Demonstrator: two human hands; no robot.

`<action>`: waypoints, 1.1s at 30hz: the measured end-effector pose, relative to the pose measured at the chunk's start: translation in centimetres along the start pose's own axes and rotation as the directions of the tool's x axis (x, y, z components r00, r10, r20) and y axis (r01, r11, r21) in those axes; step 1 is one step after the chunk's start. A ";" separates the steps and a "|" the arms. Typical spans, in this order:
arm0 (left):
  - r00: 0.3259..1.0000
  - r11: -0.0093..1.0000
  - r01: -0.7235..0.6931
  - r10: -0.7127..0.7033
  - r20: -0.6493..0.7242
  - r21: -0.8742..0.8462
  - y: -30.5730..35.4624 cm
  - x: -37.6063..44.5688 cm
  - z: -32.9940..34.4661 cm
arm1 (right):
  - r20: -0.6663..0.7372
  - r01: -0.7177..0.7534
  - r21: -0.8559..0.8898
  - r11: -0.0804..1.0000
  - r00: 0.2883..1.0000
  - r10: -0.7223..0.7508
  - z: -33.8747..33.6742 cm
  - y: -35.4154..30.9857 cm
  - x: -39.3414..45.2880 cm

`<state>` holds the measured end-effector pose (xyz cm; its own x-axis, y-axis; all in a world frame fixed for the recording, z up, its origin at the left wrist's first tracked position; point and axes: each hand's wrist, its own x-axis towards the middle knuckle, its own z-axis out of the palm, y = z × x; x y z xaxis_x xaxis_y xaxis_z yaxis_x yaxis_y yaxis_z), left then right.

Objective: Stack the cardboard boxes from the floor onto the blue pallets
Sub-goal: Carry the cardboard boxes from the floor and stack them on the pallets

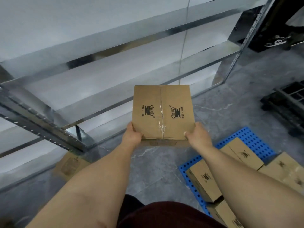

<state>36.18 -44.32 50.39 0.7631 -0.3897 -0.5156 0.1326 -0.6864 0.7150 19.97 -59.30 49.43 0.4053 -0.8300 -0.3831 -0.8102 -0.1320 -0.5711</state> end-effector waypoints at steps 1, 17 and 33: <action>1.000 1.000 -0.010 0.010 0.015 0.012 0.6 0.1 0.7 | -0.004 -0.012 0.018 1.000 1.000 0.012 -0.4 0.6 0.3; 0.938 0.939 -0.231 0.145 0.316 0.254 13.3 9.6 12.6 | -0.147 -0.350 0.251 0.903 0.908 0.393 -6.6 5.4 9.5; 0.722 0.759 -0.548 0.218 0.656 0.351 31.1 24.0 22.2 | -0.284 -0.492 0.542 0.681 0.656 0.699 -11.3 1.6 22.2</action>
<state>44.60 -88.65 49.82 0.1652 -0.8341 -0.5263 -0.5400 -0.5230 0.6595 22.86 -84.05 48.20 -0.4207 -0.7906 -0.4449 -0.5222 0.6120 -0.5939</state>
